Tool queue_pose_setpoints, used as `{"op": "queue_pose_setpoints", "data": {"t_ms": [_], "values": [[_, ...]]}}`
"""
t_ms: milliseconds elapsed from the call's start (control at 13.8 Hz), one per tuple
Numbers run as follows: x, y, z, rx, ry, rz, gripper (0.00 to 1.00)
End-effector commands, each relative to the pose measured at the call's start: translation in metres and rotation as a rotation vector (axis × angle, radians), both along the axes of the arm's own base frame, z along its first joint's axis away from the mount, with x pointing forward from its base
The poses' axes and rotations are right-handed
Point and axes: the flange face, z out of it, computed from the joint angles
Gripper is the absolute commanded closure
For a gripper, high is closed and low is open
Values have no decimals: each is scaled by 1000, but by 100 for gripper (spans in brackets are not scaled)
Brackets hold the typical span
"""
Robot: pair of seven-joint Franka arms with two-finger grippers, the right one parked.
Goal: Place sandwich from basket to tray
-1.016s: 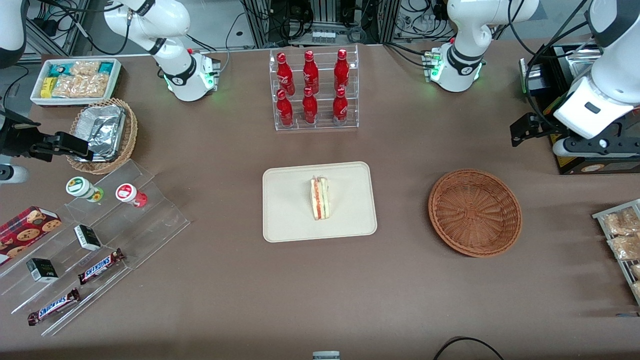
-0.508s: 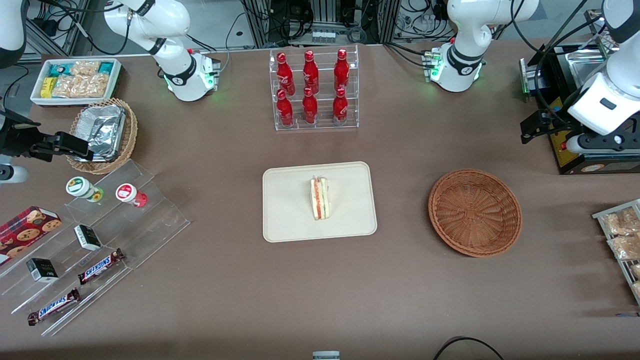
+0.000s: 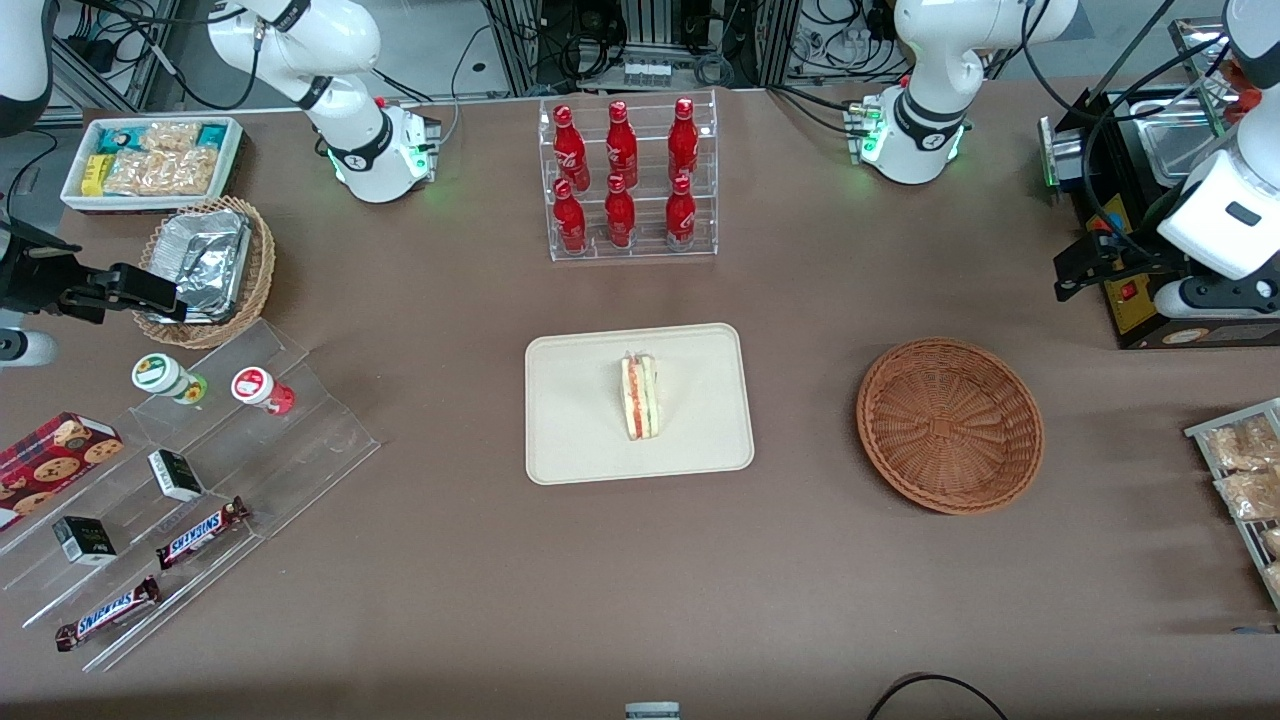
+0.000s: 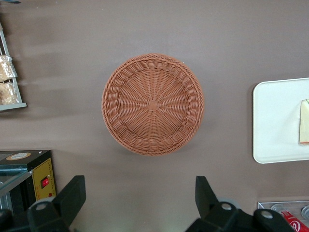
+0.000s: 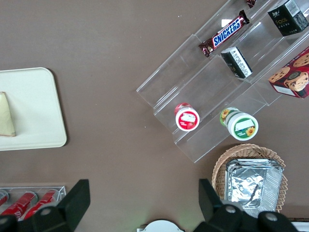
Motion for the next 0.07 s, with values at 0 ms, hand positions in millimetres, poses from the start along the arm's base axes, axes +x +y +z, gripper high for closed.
{"op": "queue_pose_setpoints", "data": {"t_ms": [0], "values": [[3,3,6,-9,0,-12,0]]}}
